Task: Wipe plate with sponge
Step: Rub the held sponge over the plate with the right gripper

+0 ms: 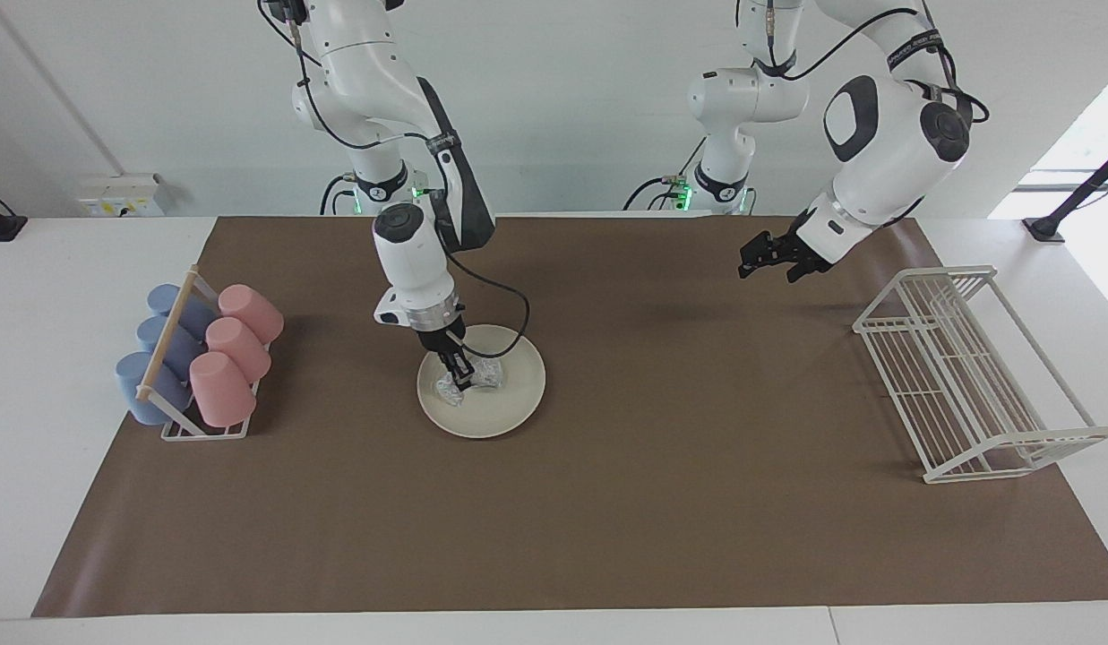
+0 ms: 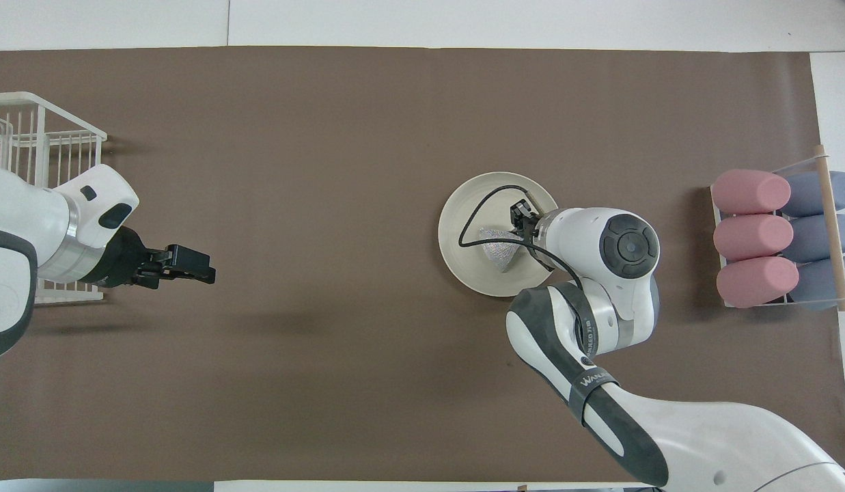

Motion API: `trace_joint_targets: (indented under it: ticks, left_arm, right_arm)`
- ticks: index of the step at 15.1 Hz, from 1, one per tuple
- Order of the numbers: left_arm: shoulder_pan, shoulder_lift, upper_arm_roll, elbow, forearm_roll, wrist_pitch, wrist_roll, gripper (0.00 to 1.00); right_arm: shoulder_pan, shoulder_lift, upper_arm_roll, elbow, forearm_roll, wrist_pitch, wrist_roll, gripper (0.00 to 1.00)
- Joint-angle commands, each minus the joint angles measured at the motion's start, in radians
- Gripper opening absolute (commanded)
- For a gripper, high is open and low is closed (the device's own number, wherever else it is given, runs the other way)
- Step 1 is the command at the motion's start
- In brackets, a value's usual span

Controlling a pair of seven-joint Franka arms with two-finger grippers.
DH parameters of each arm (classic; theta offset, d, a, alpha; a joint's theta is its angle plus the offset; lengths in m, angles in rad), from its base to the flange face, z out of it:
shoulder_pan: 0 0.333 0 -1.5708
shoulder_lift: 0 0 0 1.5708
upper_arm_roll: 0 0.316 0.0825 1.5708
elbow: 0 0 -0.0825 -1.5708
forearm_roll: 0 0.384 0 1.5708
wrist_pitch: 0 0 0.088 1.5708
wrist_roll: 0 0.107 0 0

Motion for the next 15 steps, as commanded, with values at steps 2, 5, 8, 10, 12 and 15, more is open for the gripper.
trace_joint_targets:
  ticks: [2,5,8,10,12,15]
  left_arm:
    - [0.01,-0.003,-0.007,0.006,0.021,0.01,-0.015,1.0]
    - [0.01,-0.003,-0.007,0.006,0.021,0.01,-0.015,1.0]
    - [0.01,-0.003,-0.007,0.006,0.021,0.012,-0.015,1.0]
    - [0.01,-0.003,-0.007,0.006,0.021,0.012,-0.015,1.0]
    - [0.018,-0.003,-0.007,0.006,0.021,0.012,-0.013,1.0]
    - [0.021,0.0,-0.007,0.013,0.021,0.012,-0.015,1.0]
  right_arm:
    - [0.034,0.029,0.007,-0.017,0.068,0.006,0.053,0.0]
    - [0.094,0.032,0.007,-0.011,0.183,0.015,0.083,0.0]
    - [0.117,0.034,0.007,-0.008,0.256,0.02,0.078,0.0]
    - [0.102,0.035,0.006,-0.011,0.256,0.02,0.014,0.0]
    - [0.047,0.035,0.006,-0.011,0.256,0.012,-0.095,0.0]
    - [-0.023,0.035,0.006,-0.019,0.256,0.004,-0.222,0.0]
